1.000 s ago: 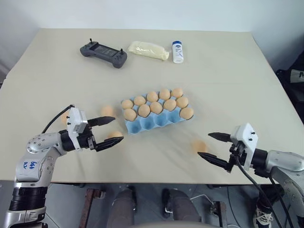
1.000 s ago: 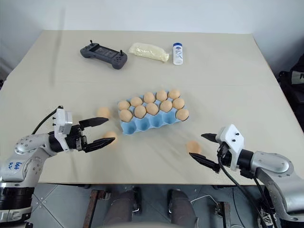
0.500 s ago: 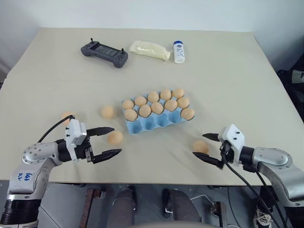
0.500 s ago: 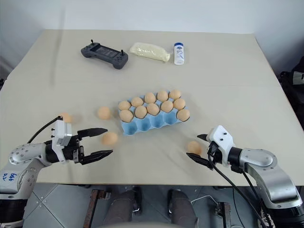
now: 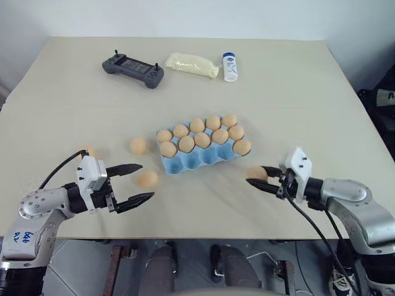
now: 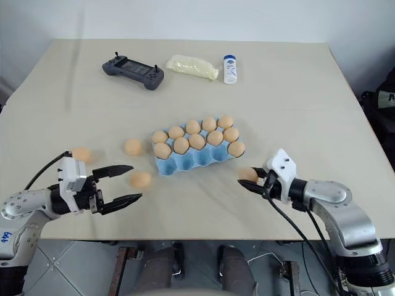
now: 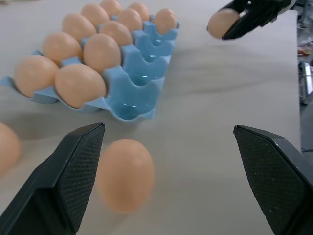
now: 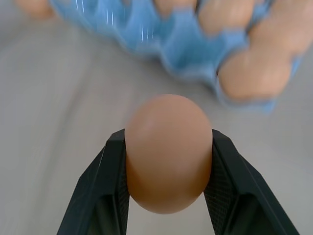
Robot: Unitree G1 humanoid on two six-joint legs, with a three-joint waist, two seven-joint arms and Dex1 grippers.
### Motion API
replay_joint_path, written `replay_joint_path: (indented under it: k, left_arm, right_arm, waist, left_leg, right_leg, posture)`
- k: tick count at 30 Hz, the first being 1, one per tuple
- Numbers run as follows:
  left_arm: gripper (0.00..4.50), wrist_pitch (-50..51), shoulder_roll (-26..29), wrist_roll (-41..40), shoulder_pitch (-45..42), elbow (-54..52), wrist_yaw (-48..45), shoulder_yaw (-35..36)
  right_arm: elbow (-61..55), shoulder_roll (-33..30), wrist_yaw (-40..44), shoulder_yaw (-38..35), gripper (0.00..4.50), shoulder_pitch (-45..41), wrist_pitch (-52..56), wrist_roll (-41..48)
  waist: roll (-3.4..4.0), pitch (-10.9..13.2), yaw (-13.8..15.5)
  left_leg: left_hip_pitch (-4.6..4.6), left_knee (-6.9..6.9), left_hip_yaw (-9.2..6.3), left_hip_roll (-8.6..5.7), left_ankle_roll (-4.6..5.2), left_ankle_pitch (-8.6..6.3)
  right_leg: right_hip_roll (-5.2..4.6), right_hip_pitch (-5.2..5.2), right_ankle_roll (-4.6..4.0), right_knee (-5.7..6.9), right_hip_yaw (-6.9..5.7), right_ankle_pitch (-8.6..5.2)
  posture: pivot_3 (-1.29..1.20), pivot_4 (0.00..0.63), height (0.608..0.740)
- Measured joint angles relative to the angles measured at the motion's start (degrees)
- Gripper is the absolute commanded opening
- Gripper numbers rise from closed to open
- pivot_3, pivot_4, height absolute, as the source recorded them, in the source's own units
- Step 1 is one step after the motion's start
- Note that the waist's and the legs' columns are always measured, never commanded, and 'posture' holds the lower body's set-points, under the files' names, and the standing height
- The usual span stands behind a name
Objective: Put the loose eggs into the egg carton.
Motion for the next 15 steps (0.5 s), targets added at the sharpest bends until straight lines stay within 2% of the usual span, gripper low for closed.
replay_joint_path:
  k: [5, 15]
  left_arm:
    - [4.50, 0.17, -0.54, -0.21, 0.58, -1.20, 1.90, 0.25]
    - [4.50, 0.67, -1.20, -0.45, 0.48, -1.74, 4.57, 0.28]
  right_arm:
    - [0.61, 3.31, -2.52, 2.09, 1.59, -8.96, 3.37, 1.05]
    - [16.03, 9.40, -1.94, 10.63, 1.59, -18.17, -0.45, -5.68]
  waist:
    - [0.00, 0.00, -0.56]
    - [0.00, 0.00, -1.04]
  left_leg:
    - [0.00, 0.00, 0.01, 0.00, 0.00, 0.00]
    - [0.00, 0.00, 0.09, -0.01, 0.28, 0.13]
  right_leg:
    - [-0.01, 0.00, 0.00, 0.00, 0.01, 0.00]
    - [-0.01, -0.03, 0.09, 0.06, -0.01, 0.05]
  posture:
    - [0.00, 0.150, 0.740]
    - [0.00, 0.150, 0.740]
